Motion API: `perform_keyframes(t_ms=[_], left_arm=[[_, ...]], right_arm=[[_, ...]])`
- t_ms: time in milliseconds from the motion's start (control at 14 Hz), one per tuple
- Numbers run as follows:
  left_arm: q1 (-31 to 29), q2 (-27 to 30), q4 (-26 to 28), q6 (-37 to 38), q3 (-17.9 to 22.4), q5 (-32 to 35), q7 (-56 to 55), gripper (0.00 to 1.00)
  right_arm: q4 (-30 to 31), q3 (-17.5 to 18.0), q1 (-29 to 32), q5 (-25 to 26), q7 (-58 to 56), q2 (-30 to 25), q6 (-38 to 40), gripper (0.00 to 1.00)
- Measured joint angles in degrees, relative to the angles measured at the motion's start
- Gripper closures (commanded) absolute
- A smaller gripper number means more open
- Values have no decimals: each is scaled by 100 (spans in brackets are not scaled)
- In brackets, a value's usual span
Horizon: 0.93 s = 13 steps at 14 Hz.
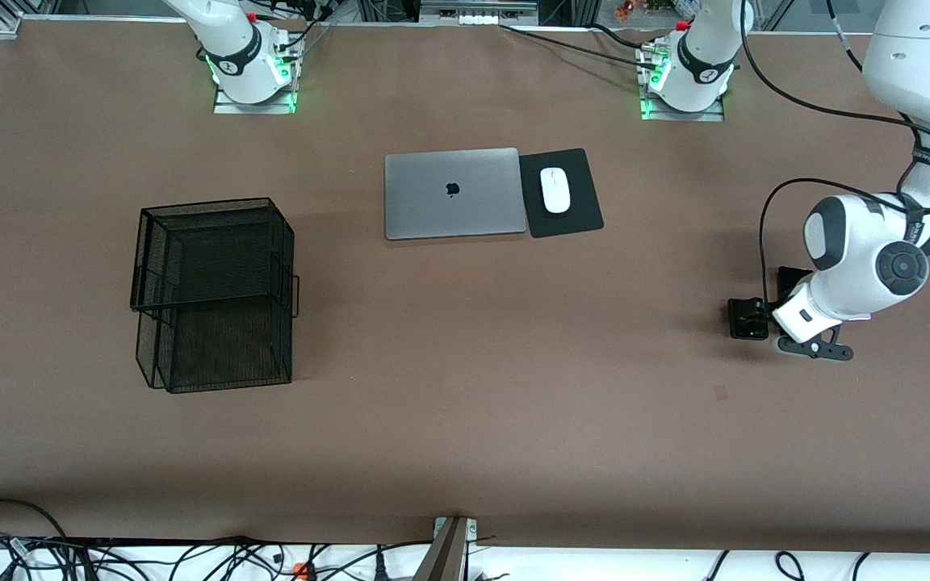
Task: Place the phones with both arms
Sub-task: 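Lower the left gripper onto the small black flip phone and grasp it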
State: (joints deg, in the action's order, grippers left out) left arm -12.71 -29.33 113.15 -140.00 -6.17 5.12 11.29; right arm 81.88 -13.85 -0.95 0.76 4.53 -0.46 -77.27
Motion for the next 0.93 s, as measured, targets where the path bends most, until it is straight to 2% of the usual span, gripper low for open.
perform_keyframes(t_ms=[932], left_arm=[[-54,-339,467,-1150,-4,19,17,0]], right_arm=[[0,0,0,0,0,0,0,0]])
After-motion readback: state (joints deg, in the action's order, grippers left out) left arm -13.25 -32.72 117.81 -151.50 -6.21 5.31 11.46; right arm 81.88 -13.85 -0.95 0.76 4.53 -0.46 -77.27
